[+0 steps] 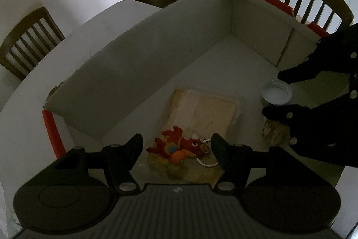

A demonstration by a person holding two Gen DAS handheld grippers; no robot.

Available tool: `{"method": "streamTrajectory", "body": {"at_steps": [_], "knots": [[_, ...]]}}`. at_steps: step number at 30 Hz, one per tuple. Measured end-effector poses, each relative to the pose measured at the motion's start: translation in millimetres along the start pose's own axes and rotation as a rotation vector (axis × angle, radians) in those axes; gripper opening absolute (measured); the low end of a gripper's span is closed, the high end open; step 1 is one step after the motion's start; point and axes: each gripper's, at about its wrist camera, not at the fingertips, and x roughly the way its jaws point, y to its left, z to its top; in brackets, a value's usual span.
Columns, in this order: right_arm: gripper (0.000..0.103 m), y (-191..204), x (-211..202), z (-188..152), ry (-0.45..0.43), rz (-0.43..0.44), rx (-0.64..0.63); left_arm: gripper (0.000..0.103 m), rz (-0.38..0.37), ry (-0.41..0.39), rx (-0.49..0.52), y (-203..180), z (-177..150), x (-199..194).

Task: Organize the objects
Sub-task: 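Carry both items into the shoebox and release them onto the tan block, then withdraw both tools from the box back toward the table items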

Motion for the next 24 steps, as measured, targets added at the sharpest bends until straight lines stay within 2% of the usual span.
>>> {"method": "streamTrajectory", "body": {"at_steps": [3,6,8,9,10,11,13,24], "knots": [[0.055,-0.7,-5.8,-2.7,-0.014,0.009,-0.002,0.066,0.03,-0.006,0.017,-1.6,-0.9,-1.4],[0.063,-0.9,-13.0,-5.6,-0.032,0.021,0.003,0.067,0.018,-0.029,0.011,-1.3,-2.2,-8.2],[0.064,-1.8,-19.9,-7.0,-0.047,0.027,0.01,0.067,0.016,-0.045,0.002,-0.1,-4.1,-14.8],[0.065,-2.2,-23.6,-7.9,-0.053,0.026,0.012,0.071,0.013,-0.05,-0.003,0.6,-4.9,-17.0],[0.067,-2.7,-27.4,-8.7,-0.06,0.028,0.016,0.079,0.008,-0.055,-0.01,1.5,-6.0,-19.3],[0.068,-3.4,-31.8,-9.8,-0.067,0.032,0.021,0.081,-0.001,-0.064,-0.018,2.2,-7.5,-22.7],[0.073,-2.5,-38.4,-10.3,-0.082,0.037,0.031,0.081,-0.008,-0.085,-0.034,4.2,-10.9,-30.3],[0.08,-2.3,-82.2,-20.7,-0.156,0.05,0.071,0.081,-0.041,-0.18,-0.07,7.4,-25.6,-71.5]]}}
